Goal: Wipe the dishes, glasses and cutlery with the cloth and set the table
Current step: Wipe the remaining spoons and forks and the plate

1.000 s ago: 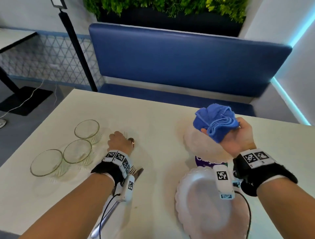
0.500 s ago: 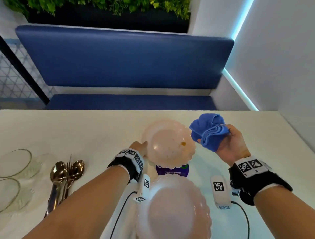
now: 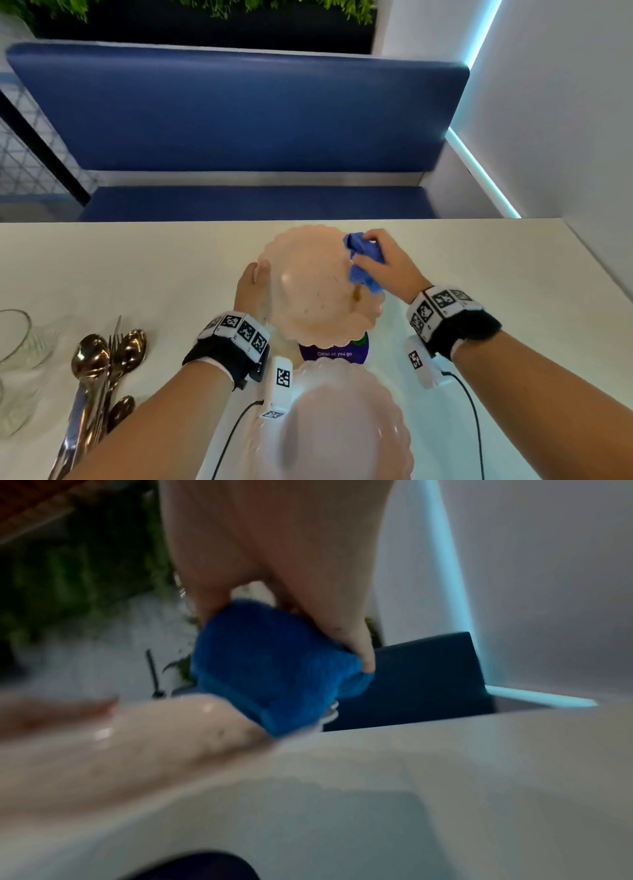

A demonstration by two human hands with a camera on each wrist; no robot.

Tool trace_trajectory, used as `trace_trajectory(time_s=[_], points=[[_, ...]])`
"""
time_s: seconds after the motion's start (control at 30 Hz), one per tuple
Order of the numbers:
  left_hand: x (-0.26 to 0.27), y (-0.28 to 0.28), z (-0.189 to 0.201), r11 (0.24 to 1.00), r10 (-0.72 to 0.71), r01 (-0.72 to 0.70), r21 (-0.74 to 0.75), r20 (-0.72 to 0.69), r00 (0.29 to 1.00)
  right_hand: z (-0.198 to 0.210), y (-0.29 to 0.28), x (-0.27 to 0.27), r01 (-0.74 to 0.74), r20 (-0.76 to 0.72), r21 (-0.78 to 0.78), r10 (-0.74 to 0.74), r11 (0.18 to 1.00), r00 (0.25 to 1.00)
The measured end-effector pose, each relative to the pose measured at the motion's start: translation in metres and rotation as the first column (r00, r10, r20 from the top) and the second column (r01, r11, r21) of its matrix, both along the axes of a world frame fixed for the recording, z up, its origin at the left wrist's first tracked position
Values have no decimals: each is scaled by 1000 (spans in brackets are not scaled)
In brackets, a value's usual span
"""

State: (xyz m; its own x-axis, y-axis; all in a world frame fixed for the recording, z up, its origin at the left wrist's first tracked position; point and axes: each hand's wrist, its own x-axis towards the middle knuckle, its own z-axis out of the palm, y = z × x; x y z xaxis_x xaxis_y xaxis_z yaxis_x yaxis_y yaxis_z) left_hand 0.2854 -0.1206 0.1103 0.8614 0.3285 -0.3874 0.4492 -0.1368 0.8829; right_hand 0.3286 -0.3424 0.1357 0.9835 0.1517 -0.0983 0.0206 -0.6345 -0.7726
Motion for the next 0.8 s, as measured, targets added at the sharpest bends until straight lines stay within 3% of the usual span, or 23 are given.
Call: trace_trajectory(time_s=[0.07,0.13,0.27,0.43,0.53,0.6,0.8], points=[[-4,3,6,994,82,-80,-74,13,997,-13,8,-1,-283,-47,-370,287,885,957],[-9,8,10,982,156,-153,-114,12,988,-21,11,-8,-390,-83,-465,399,795,913],[-18,13,15,954,255,-251,-166,1,967,-26,12,-37,-442,113,-357,507,823,854],[-25,12,19,936,305,-289,-199,55,951,-21,30,-85,-518,110,-121,530,847,841],[-30,13,25,943,292,-268,-195,107,950,-9,57,-107,-606,93,64,600,793,795],[-35,11,31,957,241,-210,-200,141,960,-4,77,-108,-632,93,52,626,773,774],[-46,17,50,976,135,-91,-199,224,965,16,90,-75,-491,97,-284,534,824,840]])
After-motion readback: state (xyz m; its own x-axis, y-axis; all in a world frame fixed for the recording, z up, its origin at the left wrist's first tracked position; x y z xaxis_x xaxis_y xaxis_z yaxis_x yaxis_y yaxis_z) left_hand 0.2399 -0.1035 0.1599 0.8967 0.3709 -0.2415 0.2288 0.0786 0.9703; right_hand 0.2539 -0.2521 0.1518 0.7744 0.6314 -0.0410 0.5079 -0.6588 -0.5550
